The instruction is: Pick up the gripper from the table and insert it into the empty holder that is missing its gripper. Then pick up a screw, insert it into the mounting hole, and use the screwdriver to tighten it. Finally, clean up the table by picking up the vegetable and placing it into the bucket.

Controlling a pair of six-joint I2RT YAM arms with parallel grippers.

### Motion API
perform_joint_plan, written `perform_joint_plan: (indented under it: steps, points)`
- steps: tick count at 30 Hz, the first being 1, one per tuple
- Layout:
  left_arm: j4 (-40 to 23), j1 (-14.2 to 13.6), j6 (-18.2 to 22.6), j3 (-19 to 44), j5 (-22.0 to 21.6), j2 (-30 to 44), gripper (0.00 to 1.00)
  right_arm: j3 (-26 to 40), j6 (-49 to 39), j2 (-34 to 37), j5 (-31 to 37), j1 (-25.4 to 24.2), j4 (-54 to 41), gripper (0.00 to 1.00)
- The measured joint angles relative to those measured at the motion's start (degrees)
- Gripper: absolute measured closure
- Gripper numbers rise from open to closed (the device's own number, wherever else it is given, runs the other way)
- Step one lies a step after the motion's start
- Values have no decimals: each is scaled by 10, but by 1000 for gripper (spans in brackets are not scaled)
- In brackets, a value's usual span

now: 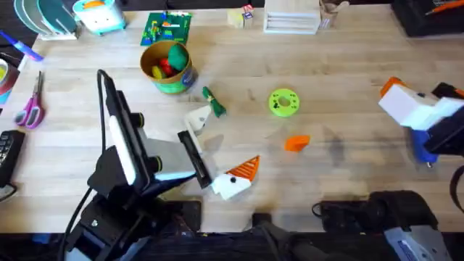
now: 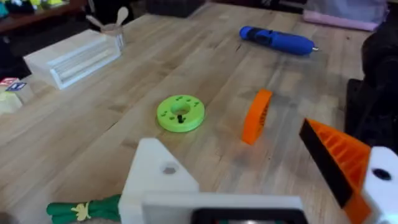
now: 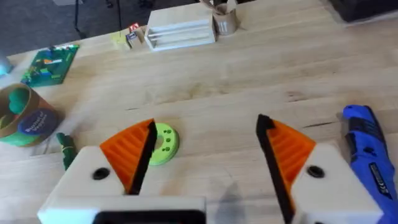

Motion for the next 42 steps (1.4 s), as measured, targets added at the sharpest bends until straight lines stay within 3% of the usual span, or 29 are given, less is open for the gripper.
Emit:
perform_joint_plan:
  steps: [8, 18, 25, 42]
  points:
    - [8, -32, 0, -2, 0, -12, 8, 0, 0, 0, 0, 0, 0, 10]
    - [154, -67, 1, -28, -17, -12, 8, 0, 0, 0, 0, 0, 0, 10]
    - [97, -67, 1, -39, -30, -11, 8, 0, 0, 0, 0, 0, 0, 10]
    - [96, -67, 1, -38, -30, -12, 8, 0, 0, 0, 0, 0, 0, 10]
